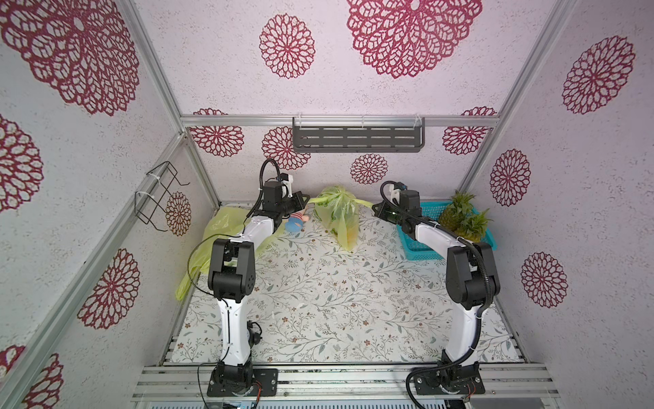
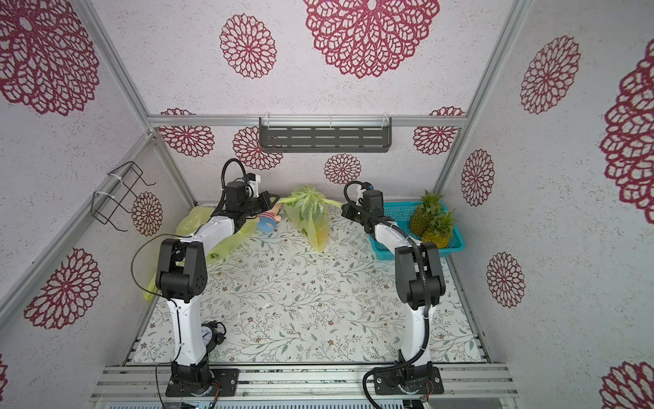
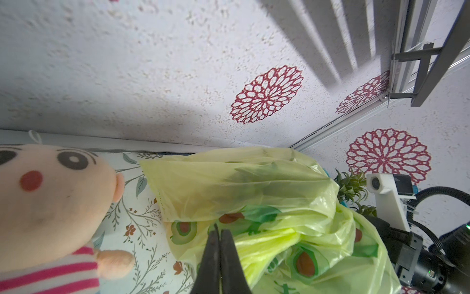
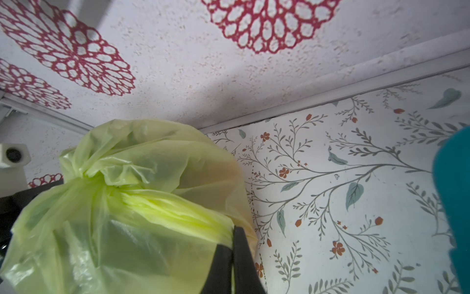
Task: Place the pineapple into a plastic bag & tie a knot
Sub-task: Place the plastic bag at the center of the board, then move the plastic bag to the center of the board.
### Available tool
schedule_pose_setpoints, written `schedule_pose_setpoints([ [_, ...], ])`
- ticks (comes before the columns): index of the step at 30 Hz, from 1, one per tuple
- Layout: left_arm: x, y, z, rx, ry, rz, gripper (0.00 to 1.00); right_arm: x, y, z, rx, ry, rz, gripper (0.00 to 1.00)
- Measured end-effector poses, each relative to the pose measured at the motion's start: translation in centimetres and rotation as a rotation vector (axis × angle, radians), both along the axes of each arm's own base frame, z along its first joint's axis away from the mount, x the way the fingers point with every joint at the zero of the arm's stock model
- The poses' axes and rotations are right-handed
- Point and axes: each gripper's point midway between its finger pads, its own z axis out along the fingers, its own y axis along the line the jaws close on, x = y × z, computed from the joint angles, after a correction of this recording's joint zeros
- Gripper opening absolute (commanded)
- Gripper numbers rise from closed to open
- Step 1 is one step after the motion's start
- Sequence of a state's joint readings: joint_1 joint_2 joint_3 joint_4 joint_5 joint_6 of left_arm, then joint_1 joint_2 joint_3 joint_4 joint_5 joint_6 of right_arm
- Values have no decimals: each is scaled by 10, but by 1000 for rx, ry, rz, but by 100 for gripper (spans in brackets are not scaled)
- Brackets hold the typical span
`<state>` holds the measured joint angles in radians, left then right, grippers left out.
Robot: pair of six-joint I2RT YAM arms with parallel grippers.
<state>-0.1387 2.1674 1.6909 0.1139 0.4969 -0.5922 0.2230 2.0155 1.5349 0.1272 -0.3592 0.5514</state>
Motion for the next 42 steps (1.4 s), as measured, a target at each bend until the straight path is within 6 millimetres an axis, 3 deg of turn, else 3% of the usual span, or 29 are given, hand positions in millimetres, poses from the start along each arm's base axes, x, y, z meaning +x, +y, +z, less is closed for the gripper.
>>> schedule_pose_setpoints([
  [6,0,14,-4,11,17,6,39,-3,-5,8,-59,28,26,38],
  [12,-2,38,4,41,27,51,63,-21,-16,8,-134,78,-12,58],
  [16,-12,47,26,72,-4,85,79,-39,-16,21,-179,61,-29,63],
  [23,-49,81,61,165,-37,245,99,-77,7,34,-293,11,-28,70],
  [26,-70,102,59,217,-12,336,97,-96,27,20,-330,6,6,74],
  [30,-97,122,38,273,56,411,97,-110,61,-14,-300,23,71,73],
  [34,-125,137,5,318,149,460,97,-96,87,-60,-260,63,82,70],
  [37,-143,149,-12,332,204,495,97,-86,95,-95,-237,98,63,67],
  [42,-166,172,-14,327,245,571,97,-69,99,-123,-207,92,15,64],
])
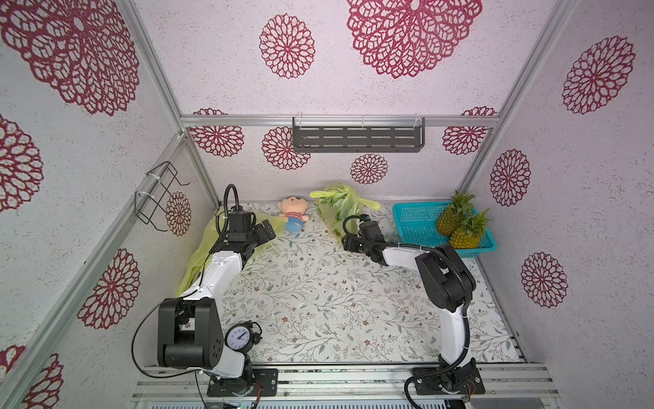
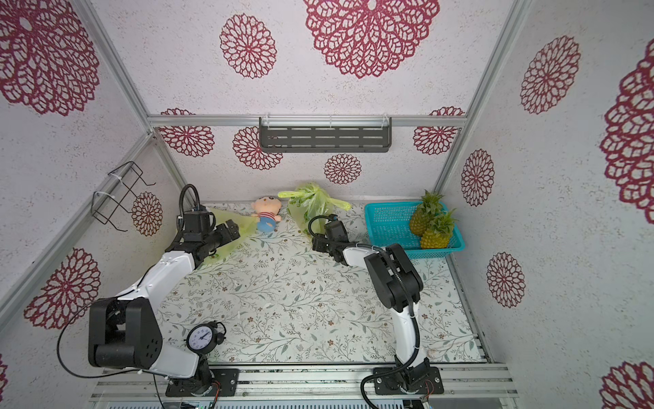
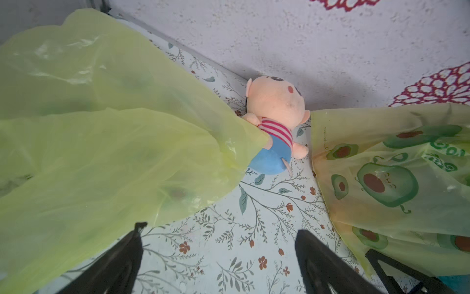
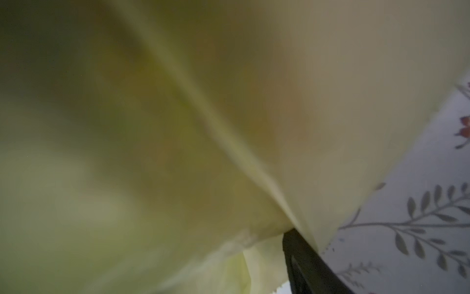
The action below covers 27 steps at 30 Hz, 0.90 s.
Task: Place the pineapple into a plastic bag & tie a knot
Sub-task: Move the plastic bag to the center of the board.
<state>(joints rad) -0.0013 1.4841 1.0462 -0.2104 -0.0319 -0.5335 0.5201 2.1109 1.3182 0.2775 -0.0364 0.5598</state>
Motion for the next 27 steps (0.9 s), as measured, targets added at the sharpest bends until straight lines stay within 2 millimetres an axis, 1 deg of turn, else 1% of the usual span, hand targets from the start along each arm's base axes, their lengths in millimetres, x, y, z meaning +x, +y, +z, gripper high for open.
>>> schedule_pose_setpoints([
  [5,-18,20,11,-7,0,81,97,22,9,2,29,-67,-13,61],
  [8,-31,28,12,-15,17,116,97,37,16,2,42,-102,-19,61],
  [11,-46,34,4,-23,52,139,97,52,20,2,44,-131,-28,61],
  [13,-57,36,-6,-27,94,148,97,59,22,3,48,-141,-32,63],
  [17,-78,39,-30,-23,201,163,97,64,18,6,44,-151,-34,69],
  [18,-83,41,-35,-16,225,167,97,62,18,6,44,-150,-31,70],
  [20,-94,48,-43,11,278,182,97,53,14,7,39,-137,-19,72],
  [22,-102,61,-43,31,315,205,97,39,10,11,41,-119,-1,74],
  [24,-103,72,-35,46,321,211,97,24,6,21,47,-109,16,76],
  [26,-92,78,-17,77,290,154,97,9,4,37,65,-113,39,77],
  [27,-85,77,-8,98,273,110,97,4,2,45,73,-119,45,78],
])
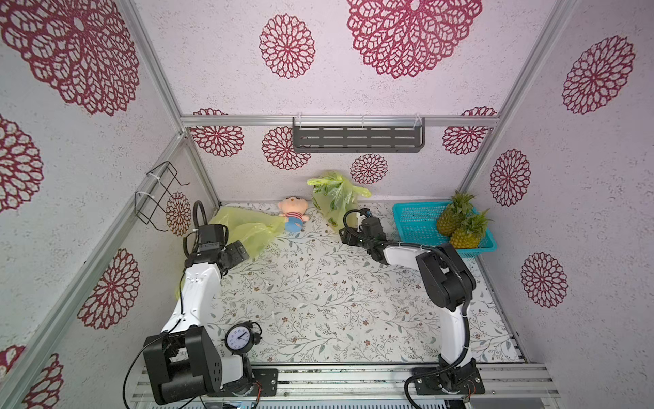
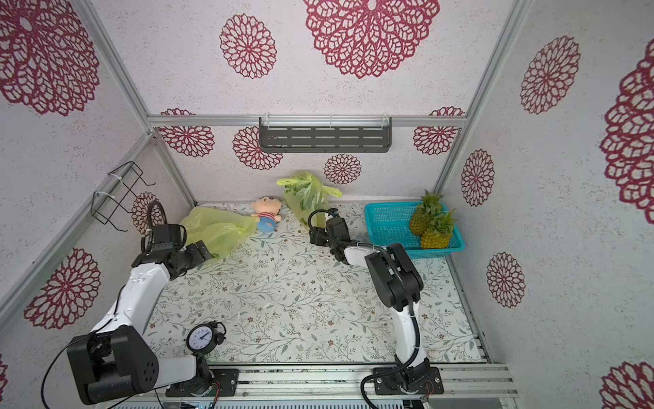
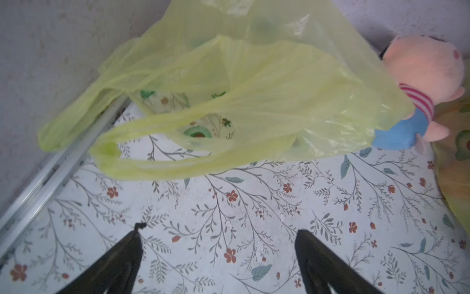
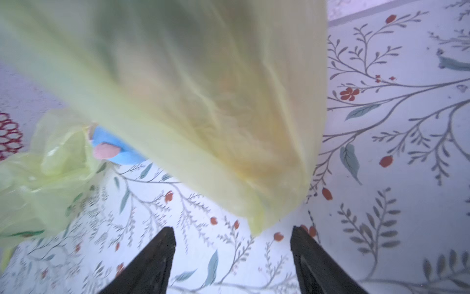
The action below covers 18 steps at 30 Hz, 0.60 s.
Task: Place the pineapple into a plastic bag & tie a knot
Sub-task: Move the plastic bag to the center of the board, then adjust the plastic bag at the center of the board.
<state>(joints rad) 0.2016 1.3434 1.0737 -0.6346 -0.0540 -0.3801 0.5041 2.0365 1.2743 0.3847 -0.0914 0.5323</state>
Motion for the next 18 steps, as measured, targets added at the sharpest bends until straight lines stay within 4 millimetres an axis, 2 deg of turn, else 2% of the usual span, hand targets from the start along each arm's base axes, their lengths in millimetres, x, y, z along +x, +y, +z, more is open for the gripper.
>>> schedule_pose_setpoints([
  [4,20,-4,24,100,-7,-189,97,-25,-8,26,37,-22,20,81],
  [7,26,0,21,181,51,-286,97,-43,-14,27,62,-12,23,84],
  [9,30,3,10,222,109,-339,97,-53,-19,20,69,8,21,87],
  [12,31,10,-16,261,215,-403,97,-64,-23,12,77,41,20,90],
  [16,27,18,-54,263,358,-467,98,-76,-25,17,92,47,39,90],
  [18,26,20,-70,248,408,-481,87,-80,-26,25,107,37,44,90],
])
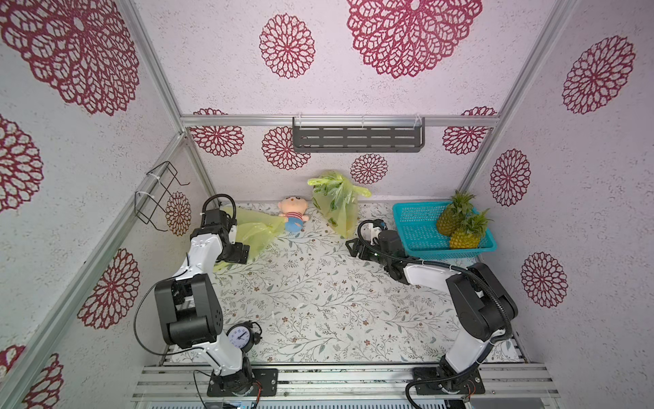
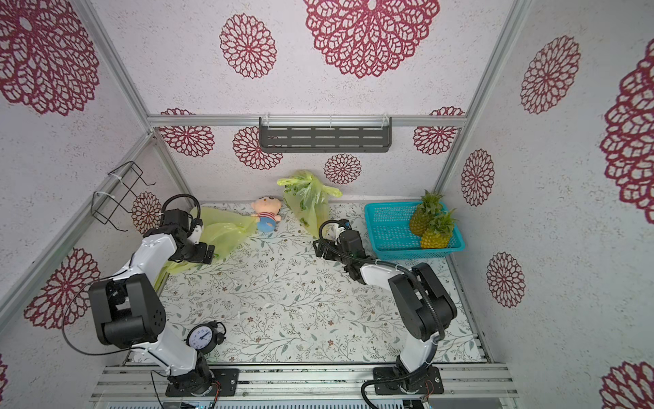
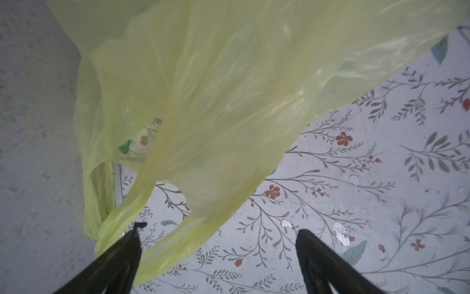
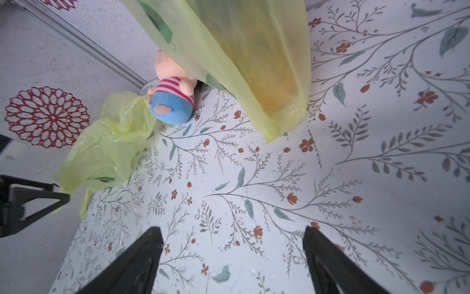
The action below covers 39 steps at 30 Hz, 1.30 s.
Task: Place the pineapple into a plastic bag & tie a knot
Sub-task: Adjust the plastic bag at the center of the board.
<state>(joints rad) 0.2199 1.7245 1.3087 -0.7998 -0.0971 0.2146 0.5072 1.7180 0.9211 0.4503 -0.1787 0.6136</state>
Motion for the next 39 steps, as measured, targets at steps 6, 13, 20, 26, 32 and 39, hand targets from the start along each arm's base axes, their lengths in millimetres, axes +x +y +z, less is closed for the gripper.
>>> schedule_pose_setpoints([
  [6,-5,-2,-19,-26,62,2,10,-5,-1,21,38,-40,2,89],
  [13,-4,-35,17,-111,-26,-12,0,-9,-3,14,37,-23,1,89],
  [20,-13,-124,86,-263,-208,-97,0,-15,-7,29,41,-38,-1,88],
  [26,-16,-208,98,-463,-232,-96,5,-25,-21,57,37,-86,-39,88],
  [32,-2,-295,79,-675,-185,-142,74,-36,-41,61,-7,-86,-97,88],
  [39,4,-302,74,-659,-184,-175,97,-53,-45,56,-49,-51,-82,88],
])
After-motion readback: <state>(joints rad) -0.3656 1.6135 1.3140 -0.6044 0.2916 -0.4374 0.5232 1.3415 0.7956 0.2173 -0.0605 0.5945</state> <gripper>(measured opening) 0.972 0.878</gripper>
